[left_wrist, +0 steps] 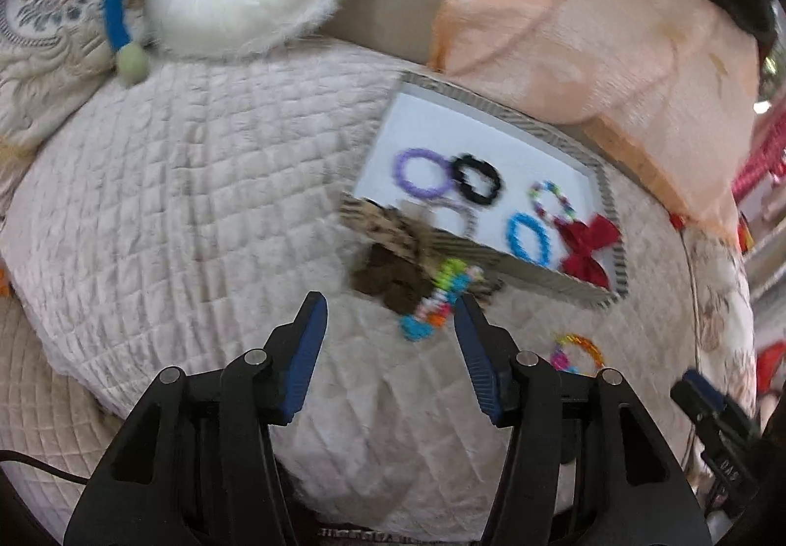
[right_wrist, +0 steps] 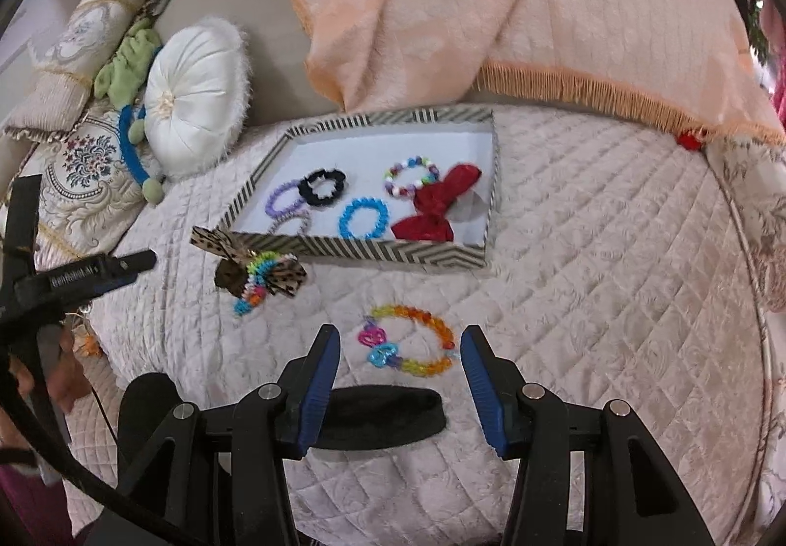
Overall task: Organize jewelry
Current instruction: 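Grasp the colourful hair ties with the left gripper while the right grasps the orange beaded bracelet, then lift both held items and carry them toward the tray, then lower the hair ties with the left gripper while the right lowers the orange bracelet into the tray, then open both grippers and withdraw them from the tray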
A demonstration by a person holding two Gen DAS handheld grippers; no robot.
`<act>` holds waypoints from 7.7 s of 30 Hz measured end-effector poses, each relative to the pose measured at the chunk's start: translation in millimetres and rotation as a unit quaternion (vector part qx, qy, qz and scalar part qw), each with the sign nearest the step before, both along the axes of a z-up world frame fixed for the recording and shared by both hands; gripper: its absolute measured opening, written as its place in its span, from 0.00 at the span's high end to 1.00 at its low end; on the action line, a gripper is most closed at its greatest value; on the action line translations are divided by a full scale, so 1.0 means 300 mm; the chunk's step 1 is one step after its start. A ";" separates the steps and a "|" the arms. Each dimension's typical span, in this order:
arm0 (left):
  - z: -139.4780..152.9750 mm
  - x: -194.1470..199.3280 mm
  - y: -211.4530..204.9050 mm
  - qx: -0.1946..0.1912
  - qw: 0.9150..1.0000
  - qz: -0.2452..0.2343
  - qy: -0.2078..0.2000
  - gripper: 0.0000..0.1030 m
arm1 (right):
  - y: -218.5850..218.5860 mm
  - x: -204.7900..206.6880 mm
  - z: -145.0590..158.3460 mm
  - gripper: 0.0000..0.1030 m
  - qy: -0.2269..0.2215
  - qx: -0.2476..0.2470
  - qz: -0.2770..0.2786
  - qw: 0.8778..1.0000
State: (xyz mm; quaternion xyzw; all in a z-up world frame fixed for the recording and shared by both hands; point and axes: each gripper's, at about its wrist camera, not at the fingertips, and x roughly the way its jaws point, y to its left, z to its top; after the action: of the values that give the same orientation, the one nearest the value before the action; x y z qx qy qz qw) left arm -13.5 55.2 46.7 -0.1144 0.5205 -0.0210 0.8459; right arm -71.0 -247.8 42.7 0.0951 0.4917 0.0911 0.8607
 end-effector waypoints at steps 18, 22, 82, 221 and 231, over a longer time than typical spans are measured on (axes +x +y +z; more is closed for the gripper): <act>-0.179 0.165 0.011 -0.042 0.996 0.033 0.074 0.48 | -0.074 0.088 -0.138 0.53 0.050 0.019 -0.003 0.999; -0.201 0.156 0.011 -0.051 0.996 0.016 0.074 0.47 | -0.074 0.112 -0.165 0.53 0.059 0.013 0.002 0.998; -0.005 0.049 -0.155 -0.037 0.993 -0.115 0.000 0.88 | 0.048 0.160 0.009 0.91 -0.033 -0.060 0.121 0.990; 0.010 0.391 -0.180 0.119 0.991 -0.026 -0.063 0.48 | 0.086 0.488 -0.044 0.75 -0.023 -0.006 0.070 0.997; 0.072 0.164 -0.178 0.134 0.986 -0.035 -0.092 0.48 | 0.132 0.273 0.038 0.61 -0.043 0.003 0.083 0.996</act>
State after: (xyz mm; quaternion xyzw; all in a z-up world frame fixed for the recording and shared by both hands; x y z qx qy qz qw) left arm 35.7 1.8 68.4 0.0208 0.4421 0.0085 0.8967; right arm 10.9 -208.3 54.1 0.0524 0.4598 0.1678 0.8704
